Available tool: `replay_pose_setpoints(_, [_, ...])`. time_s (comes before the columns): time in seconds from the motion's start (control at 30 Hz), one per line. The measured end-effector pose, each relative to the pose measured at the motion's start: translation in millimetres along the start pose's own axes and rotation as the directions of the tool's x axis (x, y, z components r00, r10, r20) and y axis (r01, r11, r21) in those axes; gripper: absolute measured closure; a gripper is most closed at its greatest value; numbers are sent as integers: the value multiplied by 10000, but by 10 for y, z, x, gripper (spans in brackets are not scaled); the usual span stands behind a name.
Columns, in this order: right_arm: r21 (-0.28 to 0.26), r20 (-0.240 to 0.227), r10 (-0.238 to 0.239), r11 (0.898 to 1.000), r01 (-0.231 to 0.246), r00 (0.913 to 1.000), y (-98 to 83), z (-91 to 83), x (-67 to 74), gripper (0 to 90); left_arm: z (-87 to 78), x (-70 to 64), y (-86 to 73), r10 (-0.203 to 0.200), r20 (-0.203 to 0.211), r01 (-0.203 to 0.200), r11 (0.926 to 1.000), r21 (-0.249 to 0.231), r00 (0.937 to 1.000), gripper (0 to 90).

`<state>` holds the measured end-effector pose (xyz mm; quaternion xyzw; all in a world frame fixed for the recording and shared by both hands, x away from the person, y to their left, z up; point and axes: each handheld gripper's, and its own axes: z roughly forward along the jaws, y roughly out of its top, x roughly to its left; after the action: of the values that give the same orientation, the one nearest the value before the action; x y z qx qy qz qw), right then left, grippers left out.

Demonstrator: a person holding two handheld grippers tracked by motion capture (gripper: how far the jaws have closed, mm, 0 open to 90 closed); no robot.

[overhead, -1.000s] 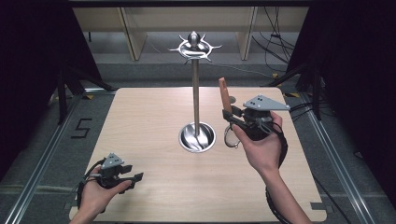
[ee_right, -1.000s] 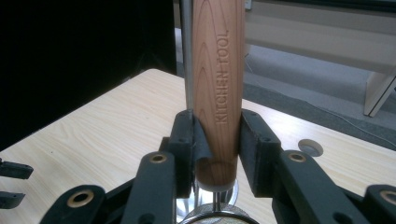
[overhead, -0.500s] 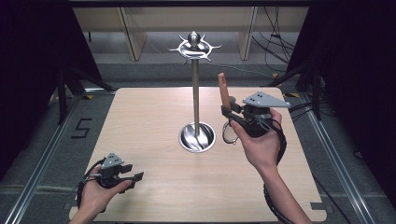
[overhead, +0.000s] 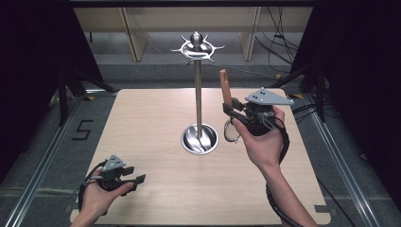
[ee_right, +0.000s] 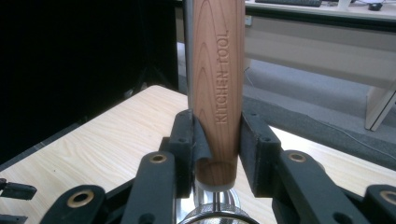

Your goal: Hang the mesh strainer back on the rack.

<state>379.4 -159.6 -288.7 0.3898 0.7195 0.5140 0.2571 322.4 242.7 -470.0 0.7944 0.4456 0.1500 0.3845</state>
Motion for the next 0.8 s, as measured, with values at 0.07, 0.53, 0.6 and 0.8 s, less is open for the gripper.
replay_pose_setpoints(0.07, [-170,-28,-123,9998,123,9999,20,7,-3,691,7,-5,-1,-114,65,115,9999,-70,9999,410])
replay_pose_setpoints(0.53, [-398,-87,-182,9991,178,9998,117,21,14,690,6,-4,-2,-122,48,122,9999,-83,9999,409])
replay_pose_setpoints(0.6, [-330,-127,-91,9994,87,9999,139,19,25,690,1,3,-1,-54,18,54,10000,-28,10000,409])
replay_pose_setpoints(0.8, [-484,-108,-150,9987,145,9998,172,31,36,691,-4,9,2,10,78,-10,10000,-3,10000,409])
